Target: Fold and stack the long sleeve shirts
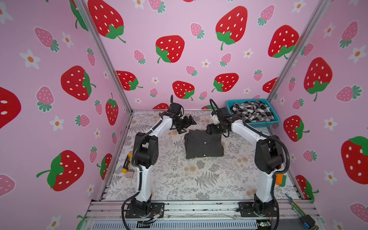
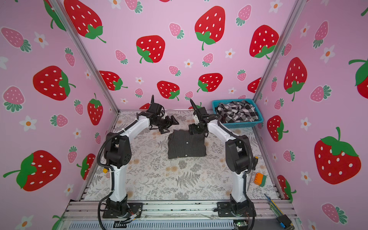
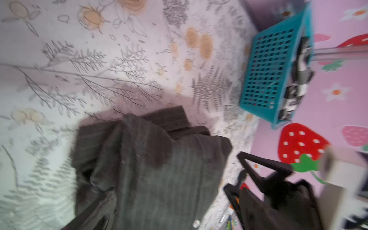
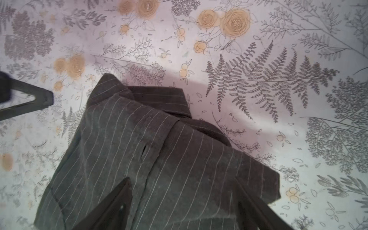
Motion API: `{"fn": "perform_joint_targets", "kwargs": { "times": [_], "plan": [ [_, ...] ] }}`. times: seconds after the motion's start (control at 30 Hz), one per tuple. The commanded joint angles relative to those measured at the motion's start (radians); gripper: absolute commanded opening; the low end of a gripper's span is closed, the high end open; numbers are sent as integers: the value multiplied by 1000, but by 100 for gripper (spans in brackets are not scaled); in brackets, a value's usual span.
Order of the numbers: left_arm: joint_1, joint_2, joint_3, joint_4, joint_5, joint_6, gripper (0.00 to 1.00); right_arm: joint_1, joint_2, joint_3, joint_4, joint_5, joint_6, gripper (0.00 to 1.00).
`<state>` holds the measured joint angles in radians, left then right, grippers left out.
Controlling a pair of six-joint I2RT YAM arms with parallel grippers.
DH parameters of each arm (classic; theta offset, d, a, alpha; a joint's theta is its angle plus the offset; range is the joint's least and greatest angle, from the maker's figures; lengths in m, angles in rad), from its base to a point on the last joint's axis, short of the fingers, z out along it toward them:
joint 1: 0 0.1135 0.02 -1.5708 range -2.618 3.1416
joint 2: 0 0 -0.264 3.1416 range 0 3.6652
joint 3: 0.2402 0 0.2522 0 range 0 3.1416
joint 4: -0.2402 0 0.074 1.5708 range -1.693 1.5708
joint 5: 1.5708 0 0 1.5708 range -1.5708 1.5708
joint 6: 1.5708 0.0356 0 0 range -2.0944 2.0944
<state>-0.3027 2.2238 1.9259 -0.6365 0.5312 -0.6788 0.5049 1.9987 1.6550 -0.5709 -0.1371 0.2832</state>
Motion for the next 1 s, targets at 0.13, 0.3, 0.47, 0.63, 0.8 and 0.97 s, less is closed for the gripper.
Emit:
{"fn": "perform_joint_targets", "kwargs": {
  "times": [0.13,0.3,0.47,0.63,0.8,0.97],
  "plan": [
    [10,102,157,-135,-1,241,98,-88,-97,-113,-5,69,77,77],
    [5,151,173,-128,50,209,92,-139,-124,-209,-1,35,101,79],
    [-1,193,234,-151,83,176,76,-181,-105,-264,108,-200,140,78],
    [-12,274,375,-261,48,175,66,-180,-40,-233,181,-310,190,75],
    [-11,340,460,-335,58,164,41,-179,31,-182,179,-326,201,69],
    [-9,278,407,-328,63,143,0,-179,46,-154,176,-322,204,33]
  ]
}}
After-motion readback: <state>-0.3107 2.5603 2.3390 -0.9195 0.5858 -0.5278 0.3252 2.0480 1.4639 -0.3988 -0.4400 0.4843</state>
